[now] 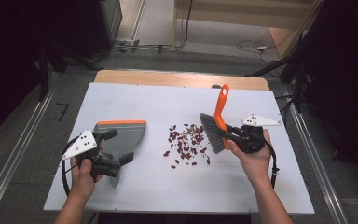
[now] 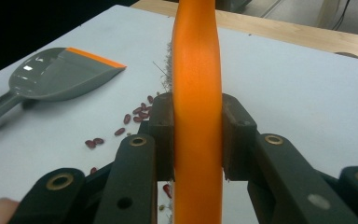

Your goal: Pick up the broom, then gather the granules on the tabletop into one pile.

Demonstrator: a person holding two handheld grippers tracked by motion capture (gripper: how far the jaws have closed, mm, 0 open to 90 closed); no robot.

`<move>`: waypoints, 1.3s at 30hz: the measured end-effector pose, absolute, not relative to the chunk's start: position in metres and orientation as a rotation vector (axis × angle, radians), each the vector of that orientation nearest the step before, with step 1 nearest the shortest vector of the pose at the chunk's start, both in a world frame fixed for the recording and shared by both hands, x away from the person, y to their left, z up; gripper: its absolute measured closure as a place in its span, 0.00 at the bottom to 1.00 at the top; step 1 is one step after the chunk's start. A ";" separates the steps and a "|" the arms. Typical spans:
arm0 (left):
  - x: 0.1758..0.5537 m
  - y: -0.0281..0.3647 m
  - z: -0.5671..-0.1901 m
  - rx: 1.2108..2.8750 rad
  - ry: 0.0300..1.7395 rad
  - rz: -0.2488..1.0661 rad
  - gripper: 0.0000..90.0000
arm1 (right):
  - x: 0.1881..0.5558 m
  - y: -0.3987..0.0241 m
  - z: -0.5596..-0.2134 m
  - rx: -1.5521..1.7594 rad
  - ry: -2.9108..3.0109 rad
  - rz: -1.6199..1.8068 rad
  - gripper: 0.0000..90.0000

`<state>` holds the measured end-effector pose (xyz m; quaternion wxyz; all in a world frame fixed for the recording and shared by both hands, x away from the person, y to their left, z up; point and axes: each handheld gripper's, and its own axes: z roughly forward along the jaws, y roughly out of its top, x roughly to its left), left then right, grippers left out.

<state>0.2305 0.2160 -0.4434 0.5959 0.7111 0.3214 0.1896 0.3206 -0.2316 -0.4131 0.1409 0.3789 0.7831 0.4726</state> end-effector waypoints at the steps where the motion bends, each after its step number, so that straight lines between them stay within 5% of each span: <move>1: 0.230 0.216 -0.444 1.649 0.751 0.443 0.00 | 0.321 -0.232 -0.413 1.092 2.259 1.356 0.77; 39: 0.217 0.231 -0.458 1.658 0.820 0.458 0.00 | 0.387 -0.188 -0.424 0.966 2.390 0.743 0.77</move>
